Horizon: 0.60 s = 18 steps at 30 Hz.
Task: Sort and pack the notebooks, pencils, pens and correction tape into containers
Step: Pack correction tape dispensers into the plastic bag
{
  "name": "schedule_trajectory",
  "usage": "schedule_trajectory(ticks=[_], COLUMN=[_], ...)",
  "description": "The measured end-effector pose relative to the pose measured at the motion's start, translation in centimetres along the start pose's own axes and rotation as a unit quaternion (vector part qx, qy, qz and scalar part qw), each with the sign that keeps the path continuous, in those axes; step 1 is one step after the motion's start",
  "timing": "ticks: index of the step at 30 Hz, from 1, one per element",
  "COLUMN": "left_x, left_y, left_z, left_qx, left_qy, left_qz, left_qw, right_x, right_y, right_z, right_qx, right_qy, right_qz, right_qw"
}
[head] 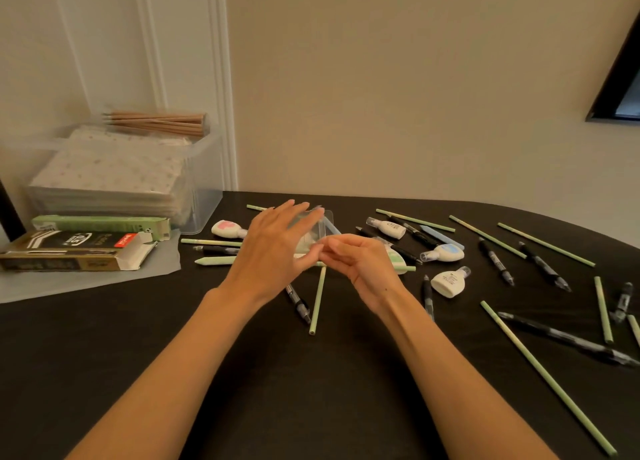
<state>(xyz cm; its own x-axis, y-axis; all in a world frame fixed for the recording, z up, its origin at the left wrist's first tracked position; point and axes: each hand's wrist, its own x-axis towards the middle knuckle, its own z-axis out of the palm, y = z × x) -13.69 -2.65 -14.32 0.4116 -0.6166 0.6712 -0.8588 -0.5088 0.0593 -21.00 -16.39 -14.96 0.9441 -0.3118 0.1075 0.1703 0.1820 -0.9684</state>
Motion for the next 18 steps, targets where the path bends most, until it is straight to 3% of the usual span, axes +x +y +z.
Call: schedule_trajectory(ticks=[8,11,16,18], left_x=[-0.5,-0.4,-0.3,-0.2], left_y=[-0.3,-0.4,-1.5,-2.3], left_z=[-1.1,-1.2,-1.9,-2.1], left_qx=[-0.102,-0.112,-0.081,-0.090], left_qy=[-0.092,-0.094,0.021,0.065], left_qz=[-0.071,-0.086,-0.153,-0.214], left_qw=[0.988,0.986,0.985,0.970], right_x=[-0.3,-0.2,0.5,1.1], right_y=[0.3,0.4,0.7,0.9], right_z=[0.2,0.3,1.4,1.8], right_qx=[-0.003,-0.015,0.008,-0.094], right_qy=[-0.030,-0.045,0.006,0.065], right_qz=[-0.004,-0.011,-0.019,-0.015], right_qw=[1.000,0.999,1.000,0.993])
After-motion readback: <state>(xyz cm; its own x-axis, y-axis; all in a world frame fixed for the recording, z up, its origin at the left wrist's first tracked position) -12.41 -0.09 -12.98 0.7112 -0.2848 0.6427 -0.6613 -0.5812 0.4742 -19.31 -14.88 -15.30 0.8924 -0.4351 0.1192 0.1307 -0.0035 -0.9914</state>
